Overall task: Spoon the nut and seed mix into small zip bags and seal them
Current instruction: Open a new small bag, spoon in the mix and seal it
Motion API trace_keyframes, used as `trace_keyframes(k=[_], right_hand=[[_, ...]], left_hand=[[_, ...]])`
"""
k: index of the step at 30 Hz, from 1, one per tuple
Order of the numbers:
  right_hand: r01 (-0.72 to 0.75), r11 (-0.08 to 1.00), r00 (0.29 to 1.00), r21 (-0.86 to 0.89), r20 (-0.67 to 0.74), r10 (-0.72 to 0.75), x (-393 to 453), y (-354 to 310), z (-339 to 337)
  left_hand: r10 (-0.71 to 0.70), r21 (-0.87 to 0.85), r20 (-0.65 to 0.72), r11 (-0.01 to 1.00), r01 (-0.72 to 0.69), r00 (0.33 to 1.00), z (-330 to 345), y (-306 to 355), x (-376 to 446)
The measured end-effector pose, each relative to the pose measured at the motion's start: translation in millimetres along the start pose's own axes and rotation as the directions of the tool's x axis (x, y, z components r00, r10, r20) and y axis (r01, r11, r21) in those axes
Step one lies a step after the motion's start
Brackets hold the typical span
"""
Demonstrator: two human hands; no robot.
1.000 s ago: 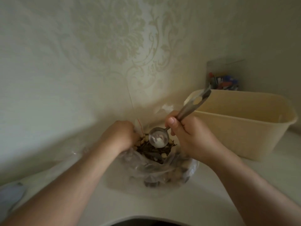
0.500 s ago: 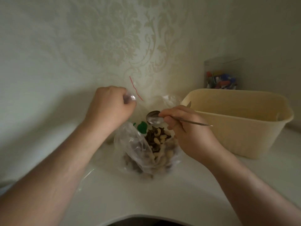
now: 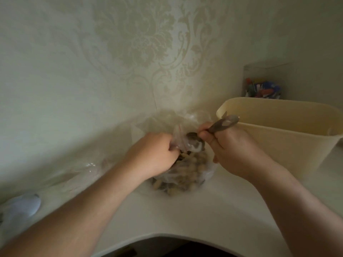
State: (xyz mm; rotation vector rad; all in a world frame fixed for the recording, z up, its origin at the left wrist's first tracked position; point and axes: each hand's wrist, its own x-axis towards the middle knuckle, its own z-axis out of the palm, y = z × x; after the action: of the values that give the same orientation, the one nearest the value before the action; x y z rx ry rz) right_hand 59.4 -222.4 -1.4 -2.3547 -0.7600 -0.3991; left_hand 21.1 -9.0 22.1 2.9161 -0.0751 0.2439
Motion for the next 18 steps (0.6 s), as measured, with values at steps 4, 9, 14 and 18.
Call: trace_keyframes(k=[4,9,14,18], right_hand=[[0.103,0.984,0.982,0.148,-0.171,-0.077,2.7,-3.4,2.1],[0.17,0.938,0.98,0.301,-0.151,-0.129,7.0,-20.9,21.4],[0.115,0.986,0.992,0.12,0.035,-0.12,6.2,-18.7,14.1],[0.032,0.989,0.999,-0.147,0.049,-0.025,0.2,-12.3,-11.0]], left_hand=[[0.03,0.006,0.093,1.0,-0.031,0.995,1.3,-8.8,-27.2],[0.222,-0.242,0.291,0.958,-0.153,0.931,17.3,-0.4,-54.3],[0.26,-0.329,0.528,0.94,-0.088,0.808,16.3,-8.4,-58.6],[0.212,-0.403,0.303,0.912,-0.077,0.929,5.6,-23.5,-53.8]])
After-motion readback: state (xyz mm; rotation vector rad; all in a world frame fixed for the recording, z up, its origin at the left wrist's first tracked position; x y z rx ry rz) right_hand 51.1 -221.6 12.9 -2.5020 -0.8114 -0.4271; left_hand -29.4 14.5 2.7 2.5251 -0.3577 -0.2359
